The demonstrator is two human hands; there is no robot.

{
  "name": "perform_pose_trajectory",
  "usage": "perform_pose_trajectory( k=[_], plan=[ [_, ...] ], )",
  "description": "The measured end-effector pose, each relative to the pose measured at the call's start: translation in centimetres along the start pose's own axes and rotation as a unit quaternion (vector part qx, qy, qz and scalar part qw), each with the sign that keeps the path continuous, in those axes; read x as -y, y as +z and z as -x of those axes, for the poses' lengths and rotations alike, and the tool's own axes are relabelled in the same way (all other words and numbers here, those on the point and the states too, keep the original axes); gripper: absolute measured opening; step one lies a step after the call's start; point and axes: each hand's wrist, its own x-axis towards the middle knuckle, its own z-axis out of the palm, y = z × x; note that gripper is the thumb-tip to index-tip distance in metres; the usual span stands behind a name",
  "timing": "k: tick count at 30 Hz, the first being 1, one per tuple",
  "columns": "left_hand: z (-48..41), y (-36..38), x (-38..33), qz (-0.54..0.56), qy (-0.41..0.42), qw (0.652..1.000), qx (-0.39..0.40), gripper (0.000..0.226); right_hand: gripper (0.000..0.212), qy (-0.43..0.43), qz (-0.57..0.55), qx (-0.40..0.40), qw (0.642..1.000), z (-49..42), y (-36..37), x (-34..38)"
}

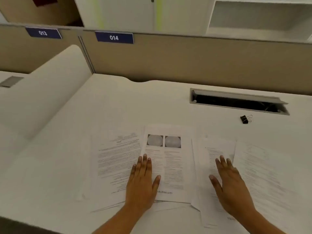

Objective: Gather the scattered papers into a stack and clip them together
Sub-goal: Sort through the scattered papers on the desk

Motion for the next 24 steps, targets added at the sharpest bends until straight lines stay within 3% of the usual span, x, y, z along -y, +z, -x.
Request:
perform_pose_trajectory(
  k=[6,9,15,19,24],
  plan=[
    [0.9,0.6,-0.2,0.013,-0.030,0.998,0.047,0.076,0.081,0.008,0.014,0.044,0.999,1.2,2.8,-0.9],
    [0.9,0.1,-0.8,0.019,-0.031,0.999,0.030,0.081,0.082,0.015,0.017,0.048,0.999,1.5,3.5,-1.0],
    [1.0,-0.8,-1.0,0.049,-0.036,0.998,0.018,0.089,0.079,0.017,0.023,0.010,1.000,1.9,4.4,-1.3],
    [1.0,-2.0,-1.1,0.101,-0.089,0.991,0.018,0.086,0.080,0.013,0.029,0.005,0.999,1.9,4.6,-1.4],
    [2.5,-4.8,0.1,0.236,-0.196,0.951,-0.049,0.076,0.078,0.014,0.027,0.000,1.000,2.0,4.8,-1.8]
  ],
)
